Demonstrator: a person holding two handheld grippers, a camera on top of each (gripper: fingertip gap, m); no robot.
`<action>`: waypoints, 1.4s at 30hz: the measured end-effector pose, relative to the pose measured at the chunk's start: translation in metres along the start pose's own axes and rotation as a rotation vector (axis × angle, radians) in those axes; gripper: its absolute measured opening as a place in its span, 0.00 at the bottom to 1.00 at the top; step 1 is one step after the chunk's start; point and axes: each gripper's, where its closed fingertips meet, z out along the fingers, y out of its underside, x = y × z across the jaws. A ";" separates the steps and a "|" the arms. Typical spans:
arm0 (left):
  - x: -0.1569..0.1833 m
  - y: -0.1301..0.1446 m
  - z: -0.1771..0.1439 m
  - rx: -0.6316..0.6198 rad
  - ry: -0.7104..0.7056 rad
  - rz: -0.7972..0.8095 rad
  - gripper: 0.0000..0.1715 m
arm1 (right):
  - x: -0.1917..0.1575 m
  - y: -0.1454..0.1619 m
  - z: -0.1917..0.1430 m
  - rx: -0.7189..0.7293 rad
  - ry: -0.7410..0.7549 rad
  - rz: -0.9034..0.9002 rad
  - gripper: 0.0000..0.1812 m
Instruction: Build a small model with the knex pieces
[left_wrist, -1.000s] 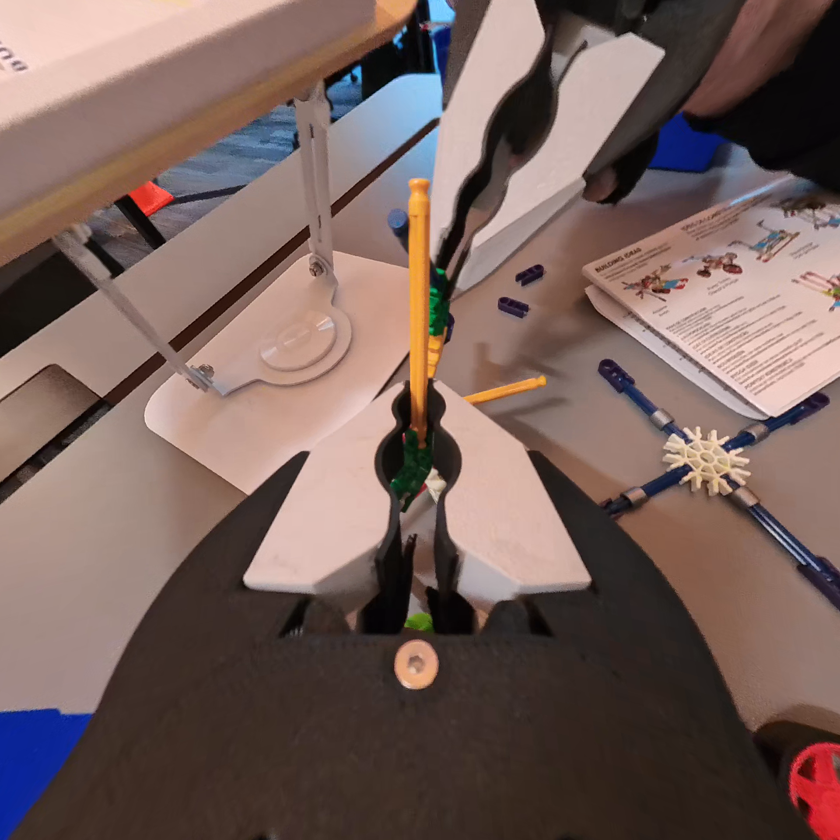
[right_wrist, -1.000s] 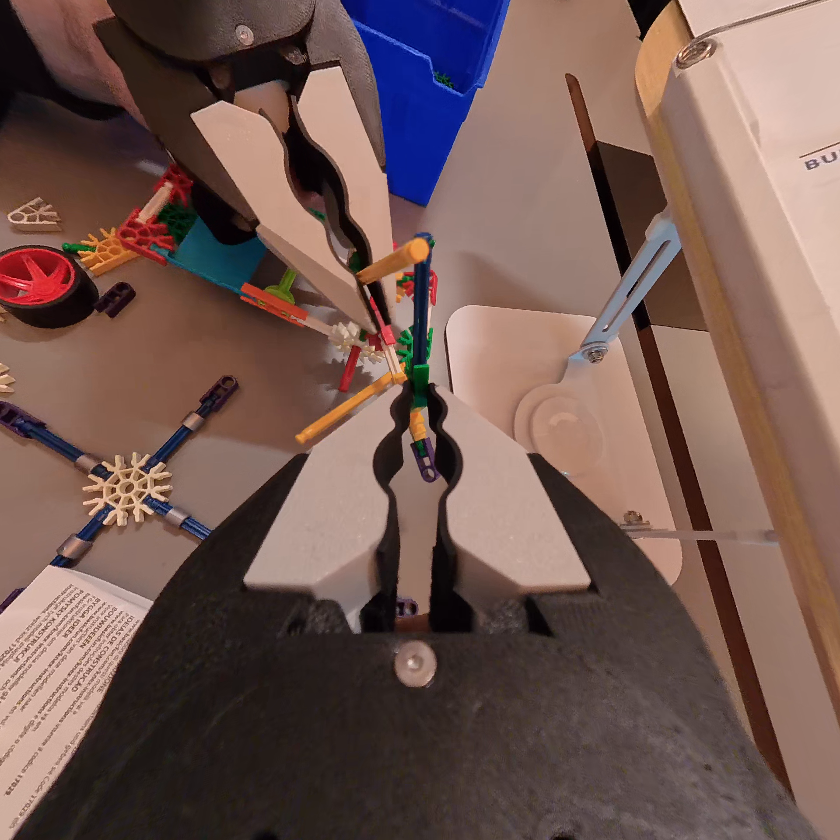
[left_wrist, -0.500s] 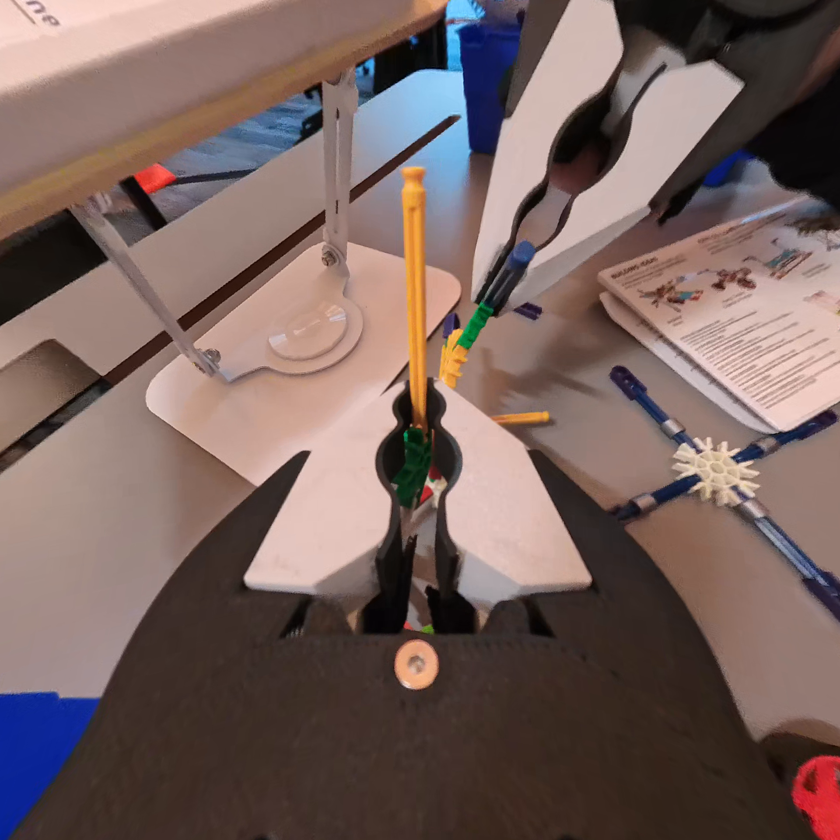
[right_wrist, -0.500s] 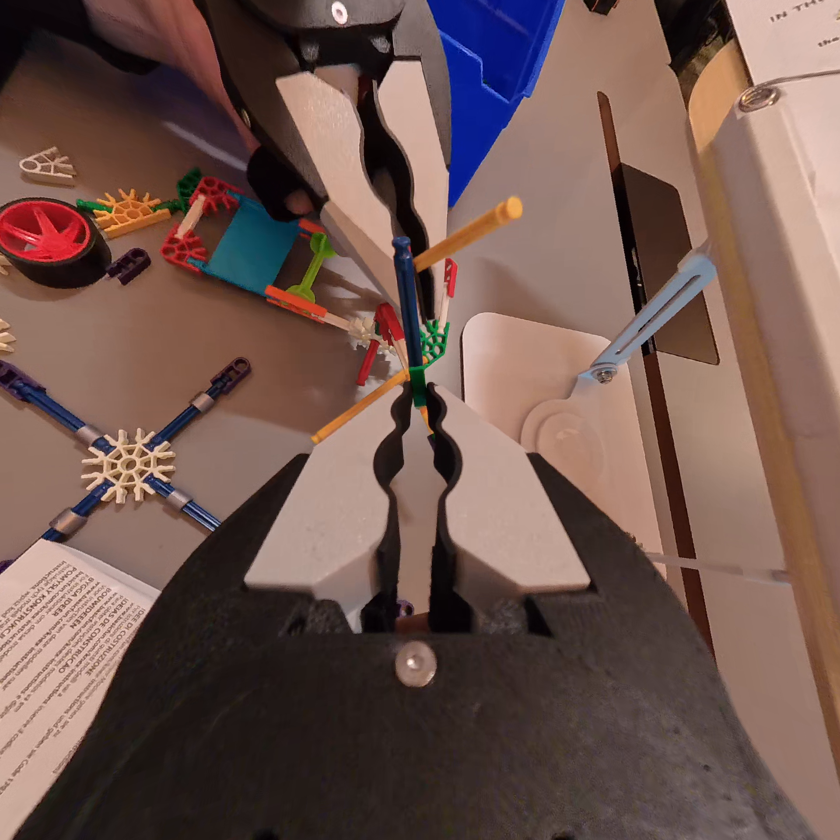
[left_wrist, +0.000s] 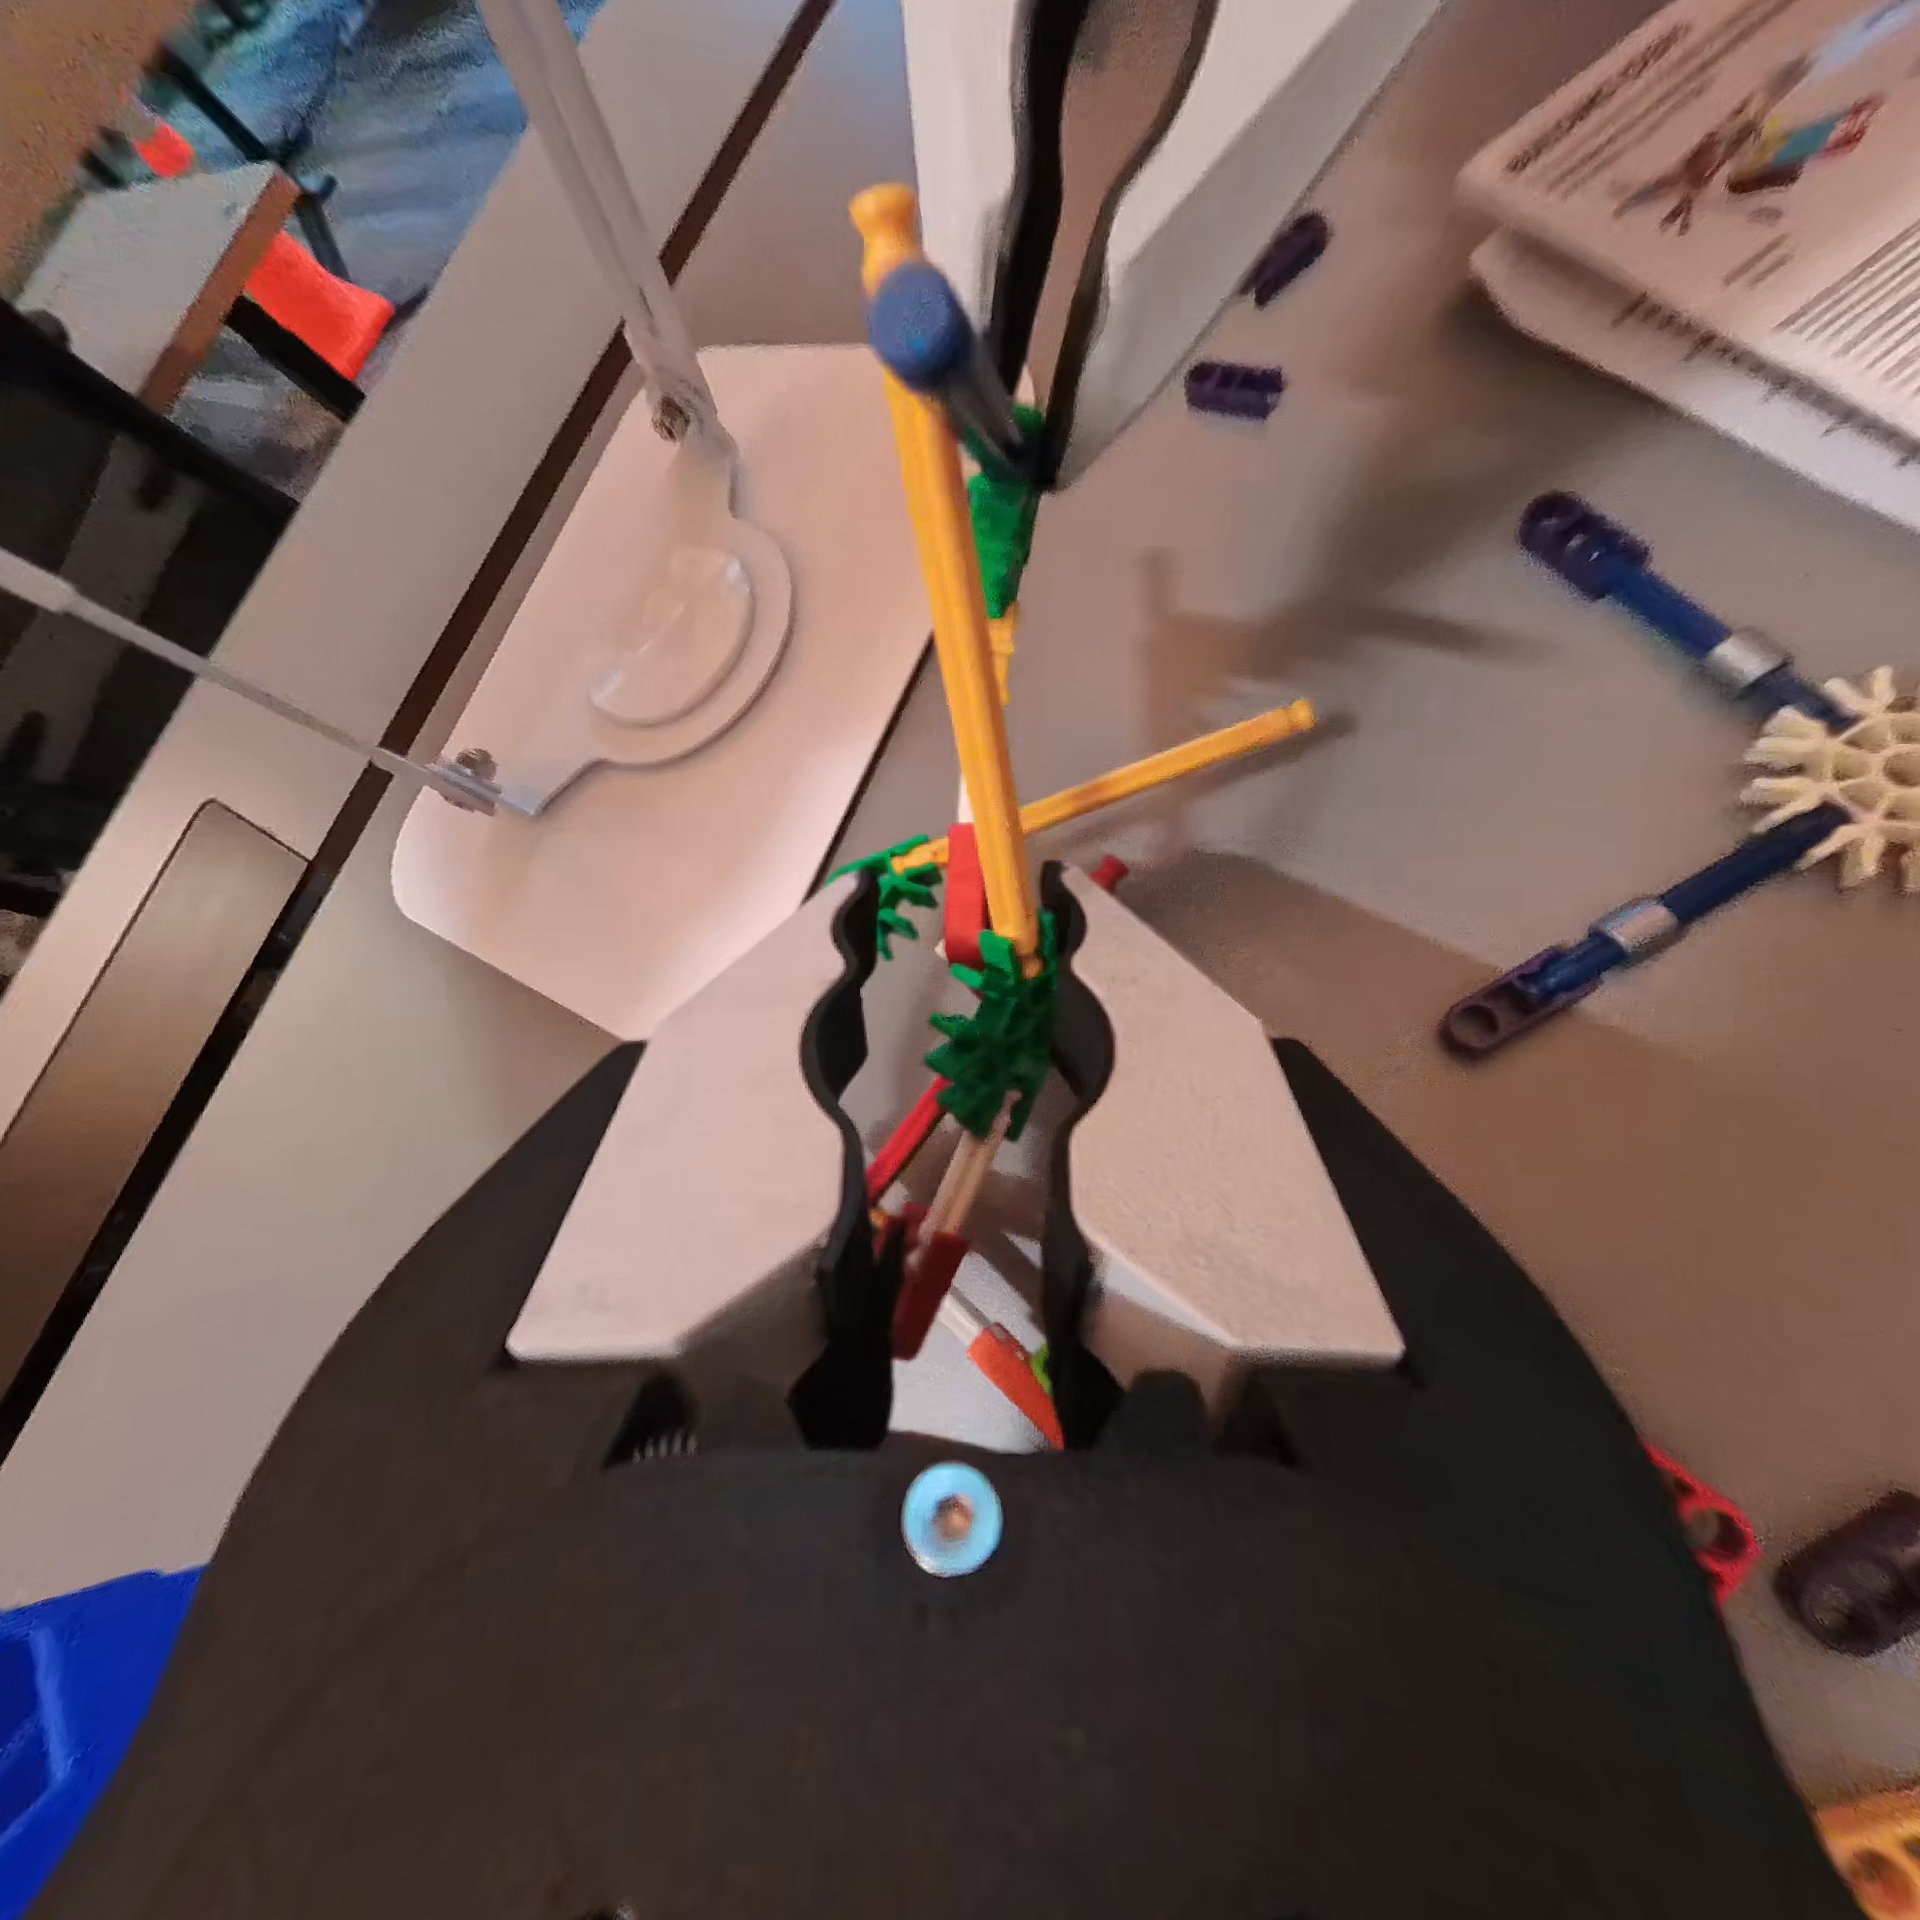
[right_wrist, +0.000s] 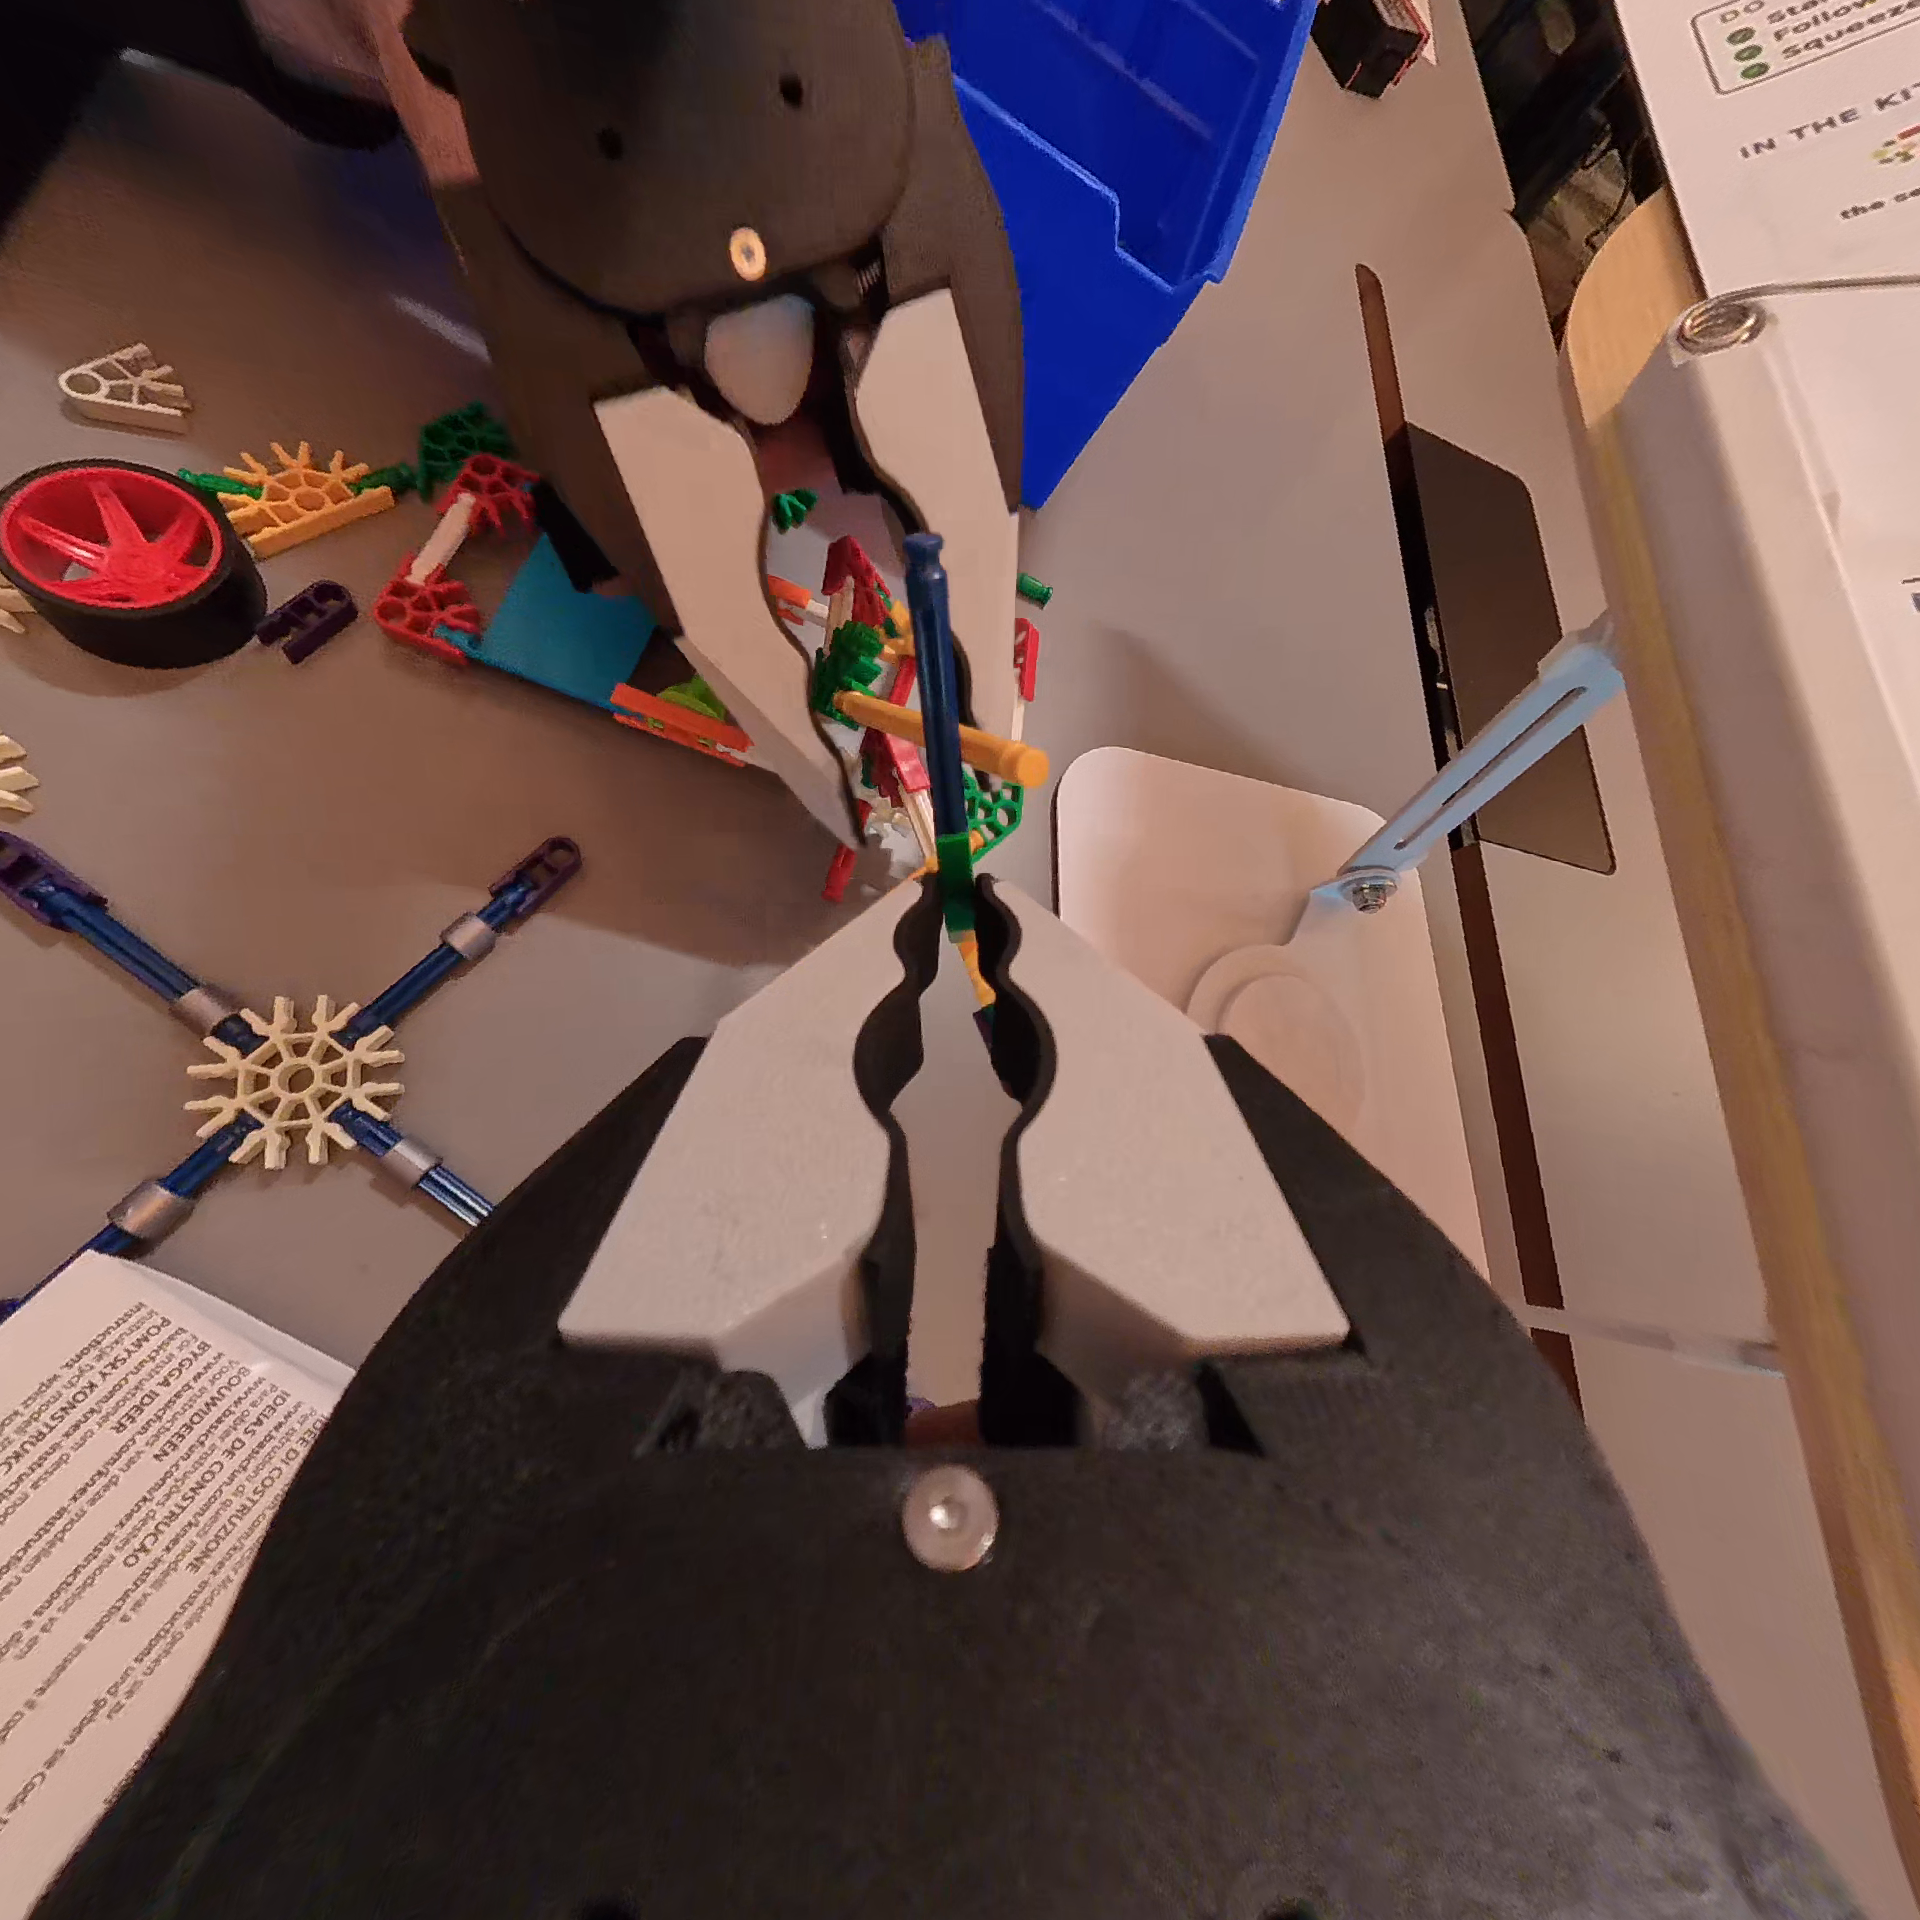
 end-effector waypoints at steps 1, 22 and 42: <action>0.001 0.000 0.002 0.003 0.007 -0.011 0.12 | 0.000 0.000 0.000 -0.001 0.003 -0.002 0.02; -0.019 -0.010 -0.011 0.135 0.089 -0.323 0.07 | -0.029 0.016 0.019 -0.111 -0.024 -0.265 0.03; -0.023 -0.020 -0.022 0.200 0.104 -0.349 0.06 | -0.002 0.043 0.041 -0.221 0.142 -0.273 0.00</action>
